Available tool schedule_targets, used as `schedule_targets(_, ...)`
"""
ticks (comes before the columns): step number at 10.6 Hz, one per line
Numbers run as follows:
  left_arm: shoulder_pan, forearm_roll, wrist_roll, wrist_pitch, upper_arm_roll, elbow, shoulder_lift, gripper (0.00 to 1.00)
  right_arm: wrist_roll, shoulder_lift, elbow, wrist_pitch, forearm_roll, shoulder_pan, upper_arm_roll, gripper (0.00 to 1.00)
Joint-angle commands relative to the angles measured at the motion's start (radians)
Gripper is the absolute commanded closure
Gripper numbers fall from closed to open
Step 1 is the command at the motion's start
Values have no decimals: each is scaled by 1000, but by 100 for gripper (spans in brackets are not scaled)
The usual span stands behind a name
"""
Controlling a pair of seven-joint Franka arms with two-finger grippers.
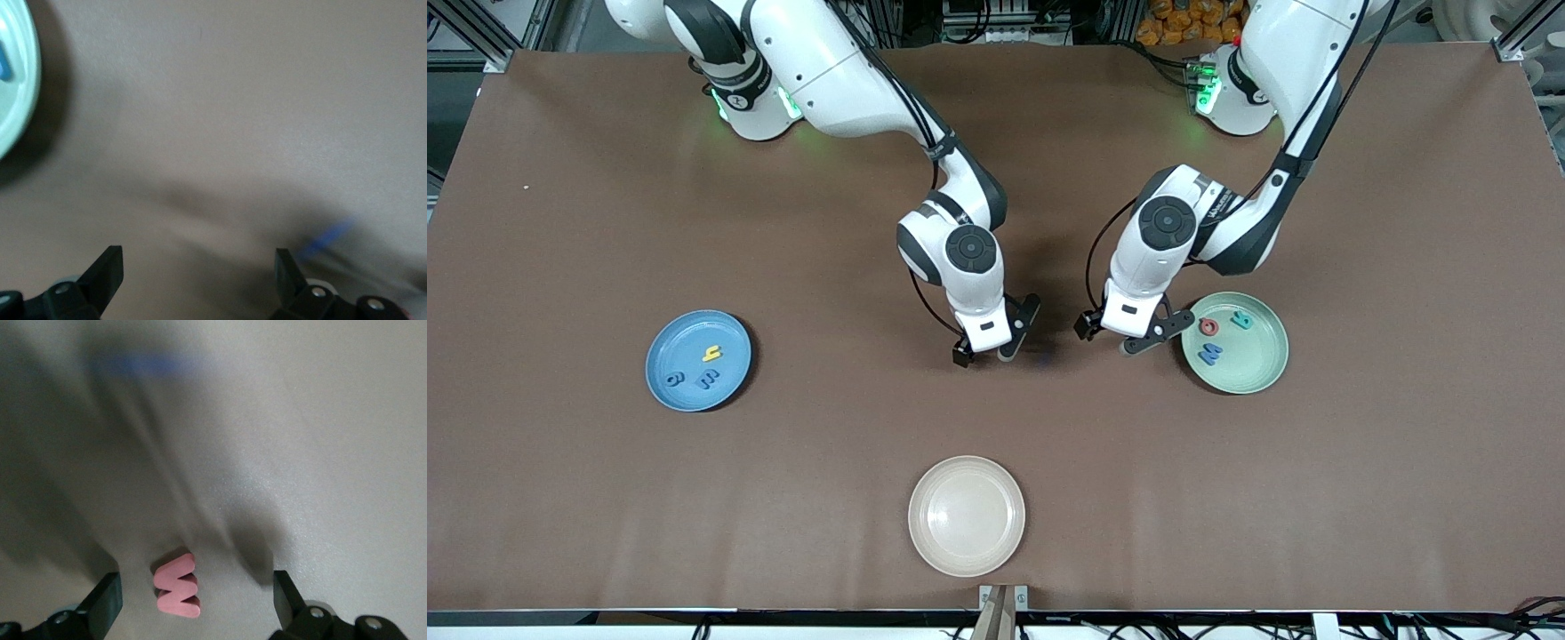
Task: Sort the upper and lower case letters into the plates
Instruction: 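Grasp the pink w with the right gripper while the left gripper lowers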
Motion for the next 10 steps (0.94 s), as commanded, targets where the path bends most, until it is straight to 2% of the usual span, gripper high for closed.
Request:
schedule_targets(1,-50,5,-137,-2,2,92,70,0,-8,9,9,0,-13,0,0,0)
schedule_targets(3,-56,4,-150,-2,2,104,74,0,-8,11,9,3,-13,2,0,0)
schedule_targets(4,-56,4,-150,-2,2,103,74,0,-9,11,9,4,-14,2,0,33)
schedule_targets(5,-56,4,-150,-2,2,101,74,0,-9,11,9,4,-14,2,0,79)
schedule_targets(6,-56,4,-150,-4,2,101,74,0,-11,11,9,4,-19,2,0,100)
schedule_targets(10,-54,2,-151,-4,2,103,71,0,-62,5,9,-6,-42,-4,0,100)
